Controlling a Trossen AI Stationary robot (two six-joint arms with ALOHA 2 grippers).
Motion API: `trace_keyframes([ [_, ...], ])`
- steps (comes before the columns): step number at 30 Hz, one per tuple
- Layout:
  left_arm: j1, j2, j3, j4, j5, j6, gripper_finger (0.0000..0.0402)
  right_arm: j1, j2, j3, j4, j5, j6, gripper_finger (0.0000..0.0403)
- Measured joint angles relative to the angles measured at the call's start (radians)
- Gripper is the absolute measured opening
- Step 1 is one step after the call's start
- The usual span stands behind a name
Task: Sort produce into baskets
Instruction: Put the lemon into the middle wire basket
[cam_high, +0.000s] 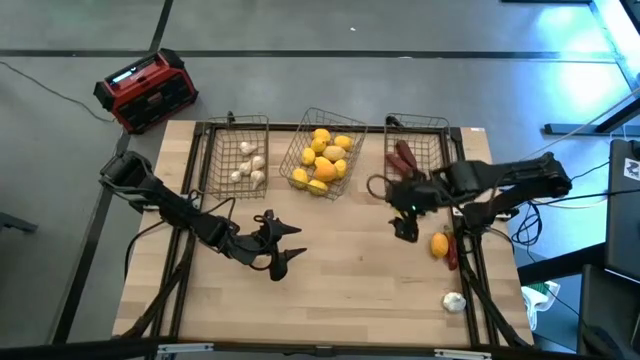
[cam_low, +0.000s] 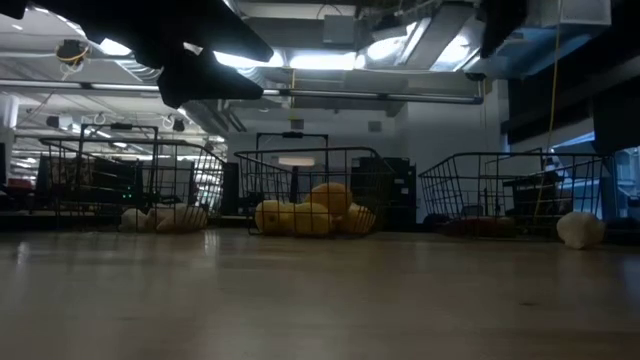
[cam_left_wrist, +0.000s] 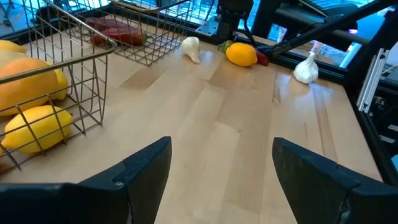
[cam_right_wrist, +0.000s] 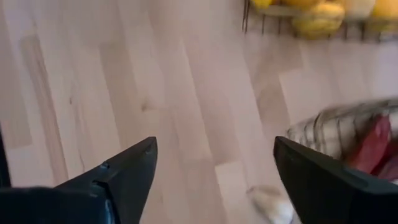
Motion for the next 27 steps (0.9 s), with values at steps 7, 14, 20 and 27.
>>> trace_keyframes([
  [7,0.0,0.0,0.0,0.0,0.0,0.0,0.0276,0.129,-0.068,-0.188,-0.002,0.015,0.243,0.0319],
  [14,0.0,0.0,0.0,0.0,0.0,-0.004,0.0276,0.22,-0.081,-0.365,-0.001,-0.072,0.501,0.0319],
  [20,0.0,0.0,0.0,0.0,0.0,-0.005,0.0276,0.317,-0.081,-0.469,0.0,-0.132,0.732,0.0319],
  [27,0.0,0.0,0.0,0.0,0.0,0.0,0.0276,0.388,-0.075,-0.556,0.006,-0.133,1.059,0.0319],
])
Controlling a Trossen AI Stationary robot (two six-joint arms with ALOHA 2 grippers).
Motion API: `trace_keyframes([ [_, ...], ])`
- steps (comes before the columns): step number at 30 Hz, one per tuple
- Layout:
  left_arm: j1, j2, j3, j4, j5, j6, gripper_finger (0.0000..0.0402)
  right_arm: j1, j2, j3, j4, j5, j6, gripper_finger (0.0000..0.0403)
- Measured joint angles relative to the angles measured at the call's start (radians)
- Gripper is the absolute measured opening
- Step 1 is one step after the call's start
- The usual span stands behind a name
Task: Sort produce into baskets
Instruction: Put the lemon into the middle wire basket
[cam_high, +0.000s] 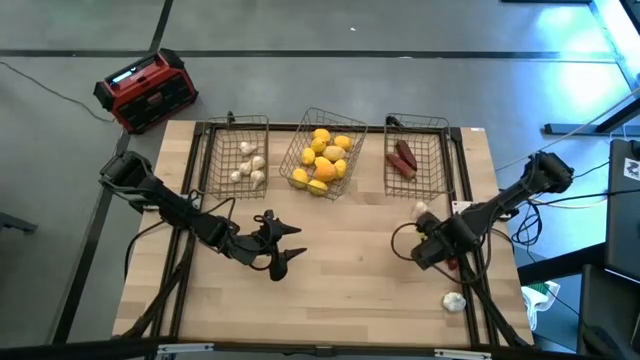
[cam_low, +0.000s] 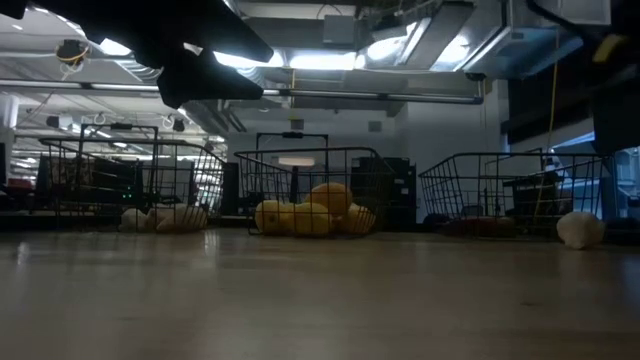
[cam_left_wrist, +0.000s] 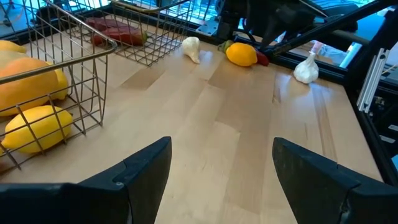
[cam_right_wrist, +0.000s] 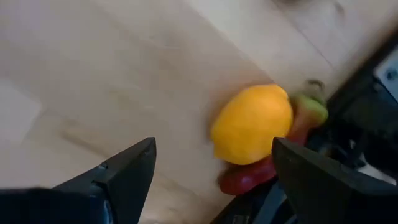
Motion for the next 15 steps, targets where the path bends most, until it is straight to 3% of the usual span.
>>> trace_keyframes([
  [5,0.0,0.0,0.0,0.0,0.0,0.0,0.0276,0.012,0.003,-0.075,0.015,-0.016,0.108,0.0319],
  [9,0.0,0.0,0.0,0.0,0.0,-0.004,0.0276,0.011,0.003,-0.134,0.028,-0.08,0.126,0.0319],
  [15,0.0,0.0,0.0,0.0,0.0,-0.003,0.0276,0.011,0.004,-0.198,0.1,-0.085,0.142,0.0319],
])
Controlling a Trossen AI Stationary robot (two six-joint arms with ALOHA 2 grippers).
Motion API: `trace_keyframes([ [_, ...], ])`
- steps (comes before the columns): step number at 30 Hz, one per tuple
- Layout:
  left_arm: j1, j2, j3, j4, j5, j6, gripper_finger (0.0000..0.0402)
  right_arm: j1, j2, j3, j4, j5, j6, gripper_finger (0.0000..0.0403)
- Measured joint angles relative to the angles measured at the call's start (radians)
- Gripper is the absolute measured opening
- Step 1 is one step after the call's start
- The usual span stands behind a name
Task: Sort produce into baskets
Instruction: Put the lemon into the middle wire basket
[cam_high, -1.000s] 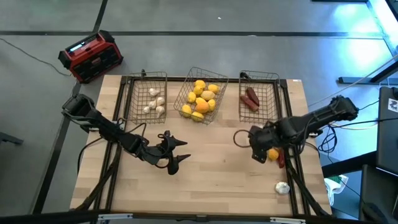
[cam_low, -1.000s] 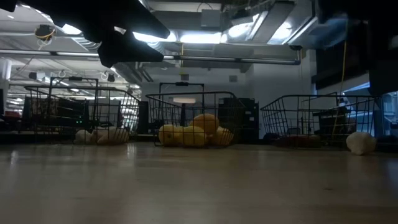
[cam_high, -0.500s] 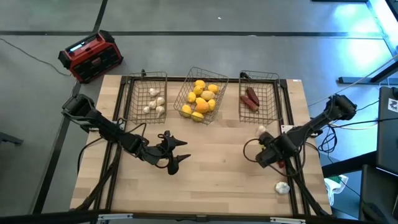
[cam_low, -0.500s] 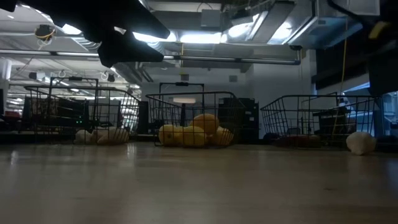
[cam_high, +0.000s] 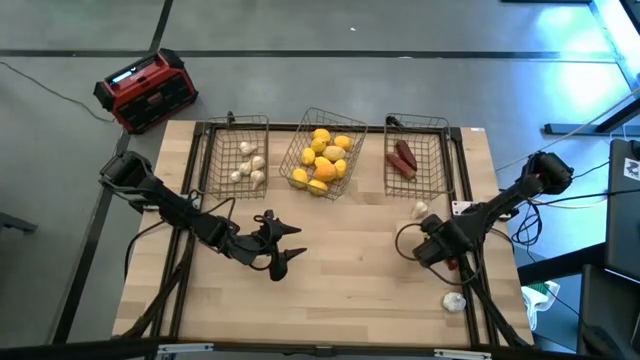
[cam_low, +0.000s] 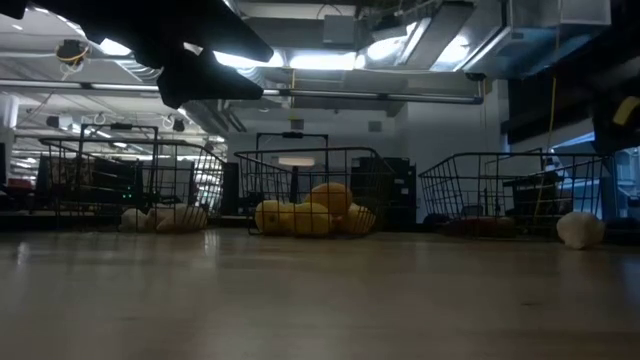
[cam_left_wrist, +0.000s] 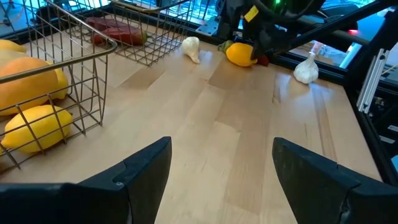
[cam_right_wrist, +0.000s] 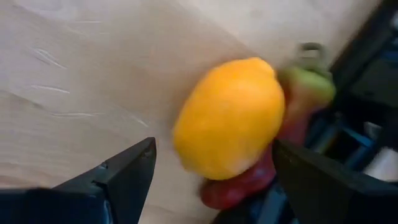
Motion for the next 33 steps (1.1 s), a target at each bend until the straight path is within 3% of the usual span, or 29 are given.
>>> trace_keyframes([
  [8,0.0,0.0,0.0,0.0,0.0,0.0,0.0276,0.0,0.0,-0.084,0.144,0.0,0.0,0.0319],
  [16,0.0,0.0,0.0,0.0,0.0,0.0,0.0276,-0.001,0.0,-0.091,0.229,0.078,-0.007,0.0319],
  [24,0.0,0.0,0.0,0.0,0.0,0.0,0.0276,-0.001,0.0,-0.091,0.235,0.08,-0.035,0.0315],
  [33,0.0,0.0,0.0,0.0,0.0,-0.001,0.0276,-0.001,0.0,-0.09,0.239,0.09,-0.062,0.021],
])
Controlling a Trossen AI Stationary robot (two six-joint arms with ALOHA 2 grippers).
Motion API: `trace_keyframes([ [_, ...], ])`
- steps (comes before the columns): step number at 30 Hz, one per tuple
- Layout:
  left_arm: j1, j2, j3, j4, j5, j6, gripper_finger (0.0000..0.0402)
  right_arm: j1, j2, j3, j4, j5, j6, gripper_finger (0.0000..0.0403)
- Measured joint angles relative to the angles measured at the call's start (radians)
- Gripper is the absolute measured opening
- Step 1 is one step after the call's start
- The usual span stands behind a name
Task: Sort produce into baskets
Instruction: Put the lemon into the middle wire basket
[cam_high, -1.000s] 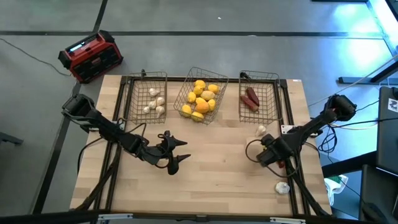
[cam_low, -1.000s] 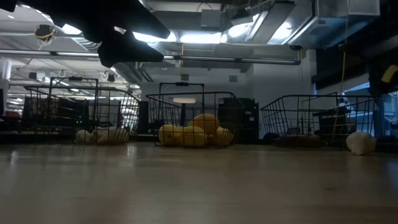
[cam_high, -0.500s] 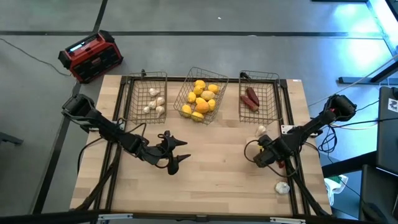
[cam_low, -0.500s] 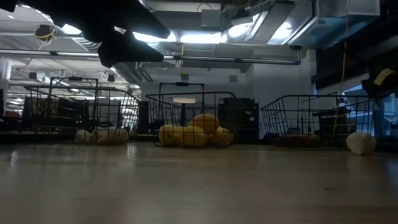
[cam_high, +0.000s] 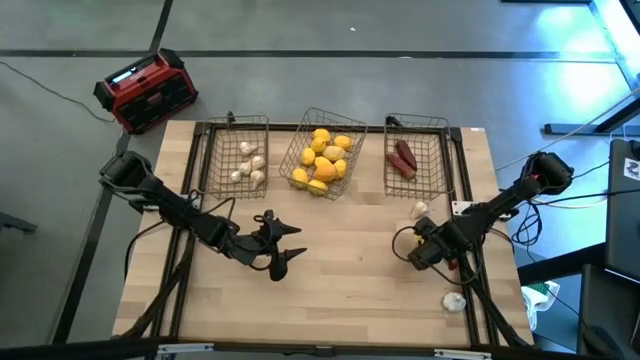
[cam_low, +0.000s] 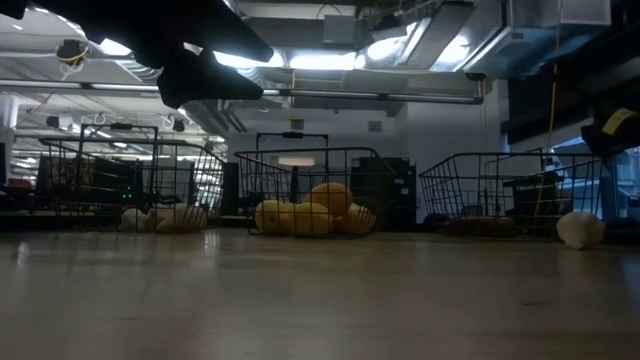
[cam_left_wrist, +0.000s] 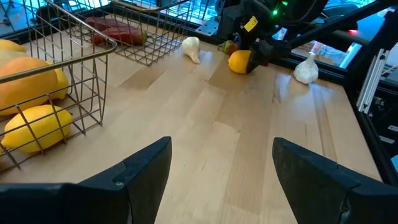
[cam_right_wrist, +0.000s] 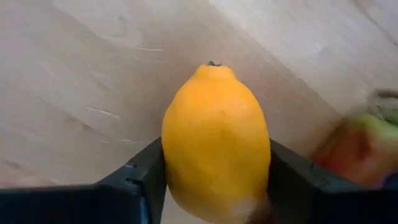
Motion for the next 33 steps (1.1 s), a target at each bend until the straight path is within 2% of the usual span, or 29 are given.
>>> trace_keyframes([
  [3,0.0,0.0,0.0,0.0,0.0,0.0,0.0276,0.0,-0.001,0.001,0.052,0.021,-0.051,0.0187],
  [6,0.0,0.0,0.0,0.0,0.0,0.0,0.0276,0.0,0.0,0.0,0.149,0.05,-0.105,0.019],
  [11,0.0,0.0,0.0,0.0,0.0,0.001,0.0276,0.0,0.0,-0.001,0.423,0.126,-0.25,0.021],
  [15,0.0,0.0,0.0,0.0,0.0,0.003,0.0276,0.0,0.0,-0.001,0.69,0.211,-0.439,0.0204],
  [19,0.0,0.0,0.0,0.0,0.0,0.003,0.0276,-0.021,0.0,-0.001,0.864,0.307,-0.574,0.0201],
  [27,0.0,0.0,0.0,0.0,0.0,0.001,0.0276,-0.128,0.0,0.0,1.033,0.345,-0.762,0.0202],
  [33,0.0,0.0,0.0,0.0,0.0,0.001,0.0276,-0.24,0.0,0.075,1.038,0.346,-0.907,0.0203],
])
